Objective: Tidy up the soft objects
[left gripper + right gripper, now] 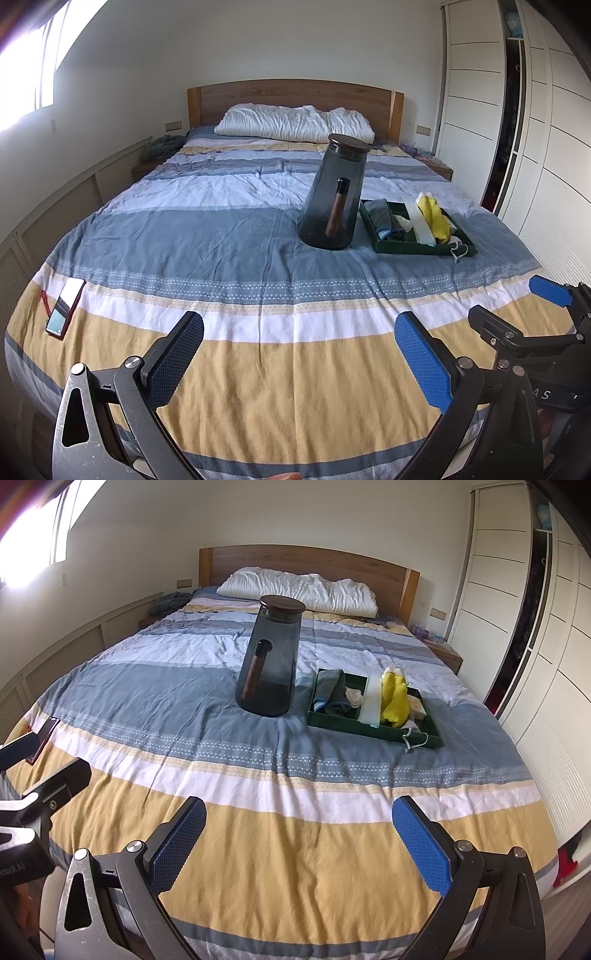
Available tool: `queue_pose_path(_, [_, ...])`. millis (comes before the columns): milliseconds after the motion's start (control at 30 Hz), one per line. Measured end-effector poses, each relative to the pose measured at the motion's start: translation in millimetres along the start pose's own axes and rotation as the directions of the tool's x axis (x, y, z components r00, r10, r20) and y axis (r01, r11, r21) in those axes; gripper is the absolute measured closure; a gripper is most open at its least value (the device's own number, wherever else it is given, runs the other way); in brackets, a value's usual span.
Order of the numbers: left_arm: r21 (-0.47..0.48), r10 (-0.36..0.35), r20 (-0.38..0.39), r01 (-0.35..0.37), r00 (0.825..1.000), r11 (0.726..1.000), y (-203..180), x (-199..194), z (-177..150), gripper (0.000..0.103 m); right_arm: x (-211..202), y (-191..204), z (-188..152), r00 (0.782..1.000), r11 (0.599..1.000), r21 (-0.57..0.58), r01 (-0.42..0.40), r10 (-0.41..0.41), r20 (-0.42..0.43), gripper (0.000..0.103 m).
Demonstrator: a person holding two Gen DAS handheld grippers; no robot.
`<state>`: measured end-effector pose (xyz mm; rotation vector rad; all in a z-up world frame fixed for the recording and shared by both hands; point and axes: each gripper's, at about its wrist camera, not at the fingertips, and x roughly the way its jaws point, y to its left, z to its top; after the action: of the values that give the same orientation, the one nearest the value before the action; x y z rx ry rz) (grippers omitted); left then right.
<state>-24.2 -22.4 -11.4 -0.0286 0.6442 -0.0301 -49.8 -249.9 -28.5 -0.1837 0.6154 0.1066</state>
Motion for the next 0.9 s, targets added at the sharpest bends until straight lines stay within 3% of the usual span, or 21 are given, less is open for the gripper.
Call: queue_pose_path(900, [0.016,0.000,0.018,0.000,1.000,1.000,-4.3,-6.3,-0.6,0.002,-3.3,-0.4,0.3,1.000,1.000,-0.001,0.001,-0.001,0.005,0.000])
